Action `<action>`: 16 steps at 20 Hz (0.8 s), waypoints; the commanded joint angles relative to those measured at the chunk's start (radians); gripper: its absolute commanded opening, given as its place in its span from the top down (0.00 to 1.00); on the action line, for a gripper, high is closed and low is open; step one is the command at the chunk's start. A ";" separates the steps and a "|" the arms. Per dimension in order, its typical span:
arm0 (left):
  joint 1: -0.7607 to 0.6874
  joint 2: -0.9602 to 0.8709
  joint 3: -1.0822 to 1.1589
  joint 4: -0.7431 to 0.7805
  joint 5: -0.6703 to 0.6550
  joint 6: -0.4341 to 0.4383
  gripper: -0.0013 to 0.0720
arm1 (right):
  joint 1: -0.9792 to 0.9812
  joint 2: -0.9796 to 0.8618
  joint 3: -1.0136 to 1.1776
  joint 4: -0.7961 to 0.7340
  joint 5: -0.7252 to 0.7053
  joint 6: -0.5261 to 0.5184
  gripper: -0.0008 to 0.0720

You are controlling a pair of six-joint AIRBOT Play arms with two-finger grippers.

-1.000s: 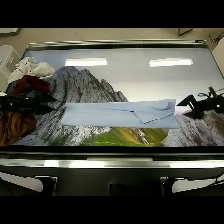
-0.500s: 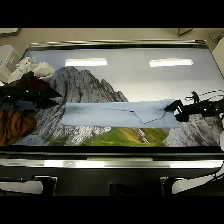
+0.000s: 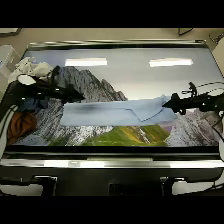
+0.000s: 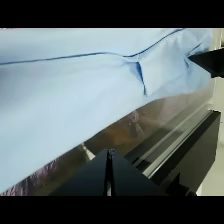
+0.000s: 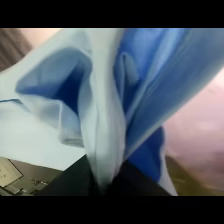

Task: Fold the clothes and pants, and hang the long-sleeved shirts on hangers.

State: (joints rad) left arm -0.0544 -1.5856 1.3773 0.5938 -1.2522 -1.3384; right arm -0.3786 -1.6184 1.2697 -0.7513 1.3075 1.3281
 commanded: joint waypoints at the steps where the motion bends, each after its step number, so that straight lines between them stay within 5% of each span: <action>1: -0.206 -0.054 -0.015 0.000 0.303 0.003 0.94 | 0.010 0.149 0.001 0.127 0.055 0.036 0.92; 5: -0.427 -0.209 -0.014 -0.124 0.484 -0.086 0.94 | 0.096 0.320 0.001 0.138 0.079 0.098 0.92; 12: -0.680 -0.344 -0.005 -0.584 0.840 -0.084 0.95 | 0.249 0.507 0.000 0.106 0.099 0.254 0.92; 16: -0.793 -0.394 0.092 -0.654 0.912 -0.074 0.95 | 0.269 0.517 0.000 0.072 0.123 0.311 0.92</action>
State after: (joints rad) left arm -0.7677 -1.9423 1.4166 0.0402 -0.4351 -1.4181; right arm -0.1299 -1.1210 1.2697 -0.6582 1.4178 1.5871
